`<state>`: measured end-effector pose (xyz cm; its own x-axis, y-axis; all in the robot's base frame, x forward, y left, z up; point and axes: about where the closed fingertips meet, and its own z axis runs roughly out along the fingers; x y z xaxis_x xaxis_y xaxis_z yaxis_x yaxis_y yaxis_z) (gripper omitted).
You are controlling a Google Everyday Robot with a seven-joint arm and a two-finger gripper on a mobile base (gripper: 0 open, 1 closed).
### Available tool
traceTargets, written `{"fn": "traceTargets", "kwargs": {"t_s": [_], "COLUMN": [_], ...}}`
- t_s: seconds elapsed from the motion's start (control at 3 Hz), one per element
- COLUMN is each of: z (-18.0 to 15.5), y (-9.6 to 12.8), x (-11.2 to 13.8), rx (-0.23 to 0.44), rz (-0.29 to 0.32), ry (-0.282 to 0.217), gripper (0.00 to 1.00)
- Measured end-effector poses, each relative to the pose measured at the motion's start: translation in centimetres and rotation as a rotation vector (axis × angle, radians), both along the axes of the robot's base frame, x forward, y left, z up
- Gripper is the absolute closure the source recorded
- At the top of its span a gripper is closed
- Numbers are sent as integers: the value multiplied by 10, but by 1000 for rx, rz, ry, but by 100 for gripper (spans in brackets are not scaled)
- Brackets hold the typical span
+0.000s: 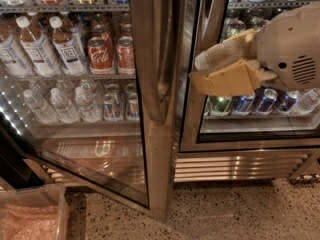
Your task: Open left fridge door
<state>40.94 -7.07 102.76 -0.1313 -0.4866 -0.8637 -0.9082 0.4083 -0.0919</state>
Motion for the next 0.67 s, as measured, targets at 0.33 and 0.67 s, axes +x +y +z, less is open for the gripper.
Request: {"fn": "traceTargets", "kwargs": {"t_s": [0.33,0.67], "z": [0,0], "y": [0,0], "x": [0,0], "rx": [0,0], "rz": [0,0], "ry": [0,0], "gripper": [100,81]}}
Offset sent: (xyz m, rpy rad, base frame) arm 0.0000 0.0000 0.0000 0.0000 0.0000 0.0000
